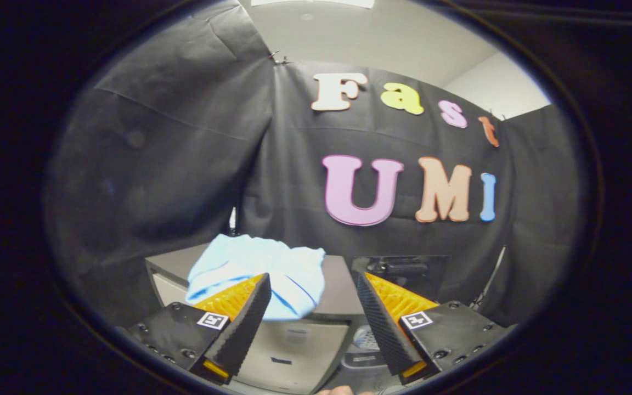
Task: Put the clothes into the washing machine and then close the washing machine lid.
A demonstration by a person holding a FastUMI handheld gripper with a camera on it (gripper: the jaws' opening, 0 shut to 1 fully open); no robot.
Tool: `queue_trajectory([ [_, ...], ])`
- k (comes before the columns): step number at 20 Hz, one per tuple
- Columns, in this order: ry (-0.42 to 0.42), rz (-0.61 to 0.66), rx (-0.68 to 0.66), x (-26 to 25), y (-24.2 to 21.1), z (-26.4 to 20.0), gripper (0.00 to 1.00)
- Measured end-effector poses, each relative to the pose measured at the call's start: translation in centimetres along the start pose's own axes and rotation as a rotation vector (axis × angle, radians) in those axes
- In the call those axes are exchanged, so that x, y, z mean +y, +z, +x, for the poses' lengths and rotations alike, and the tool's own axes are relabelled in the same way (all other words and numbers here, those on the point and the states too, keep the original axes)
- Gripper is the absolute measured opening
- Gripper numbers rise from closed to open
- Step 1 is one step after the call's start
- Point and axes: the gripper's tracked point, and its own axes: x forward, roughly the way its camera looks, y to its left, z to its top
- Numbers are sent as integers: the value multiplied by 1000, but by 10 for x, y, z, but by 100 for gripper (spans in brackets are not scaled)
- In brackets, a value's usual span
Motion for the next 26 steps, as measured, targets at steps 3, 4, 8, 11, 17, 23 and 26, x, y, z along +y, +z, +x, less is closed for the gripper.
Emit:
queue_trajectory([
  [3,57,-56,50,31,15,37,97],
  [4,93,-60,61,46,18,52,97],
  [8,138,14,212,72,0,108,97],
  [11,90,94,327,70,-14,139,98],
  [17,75,45,552,83,-69,186,98],
  [23,181,112,648,96,-83,187,96],
  [26,234,98,631,99,-80,182,41],
])
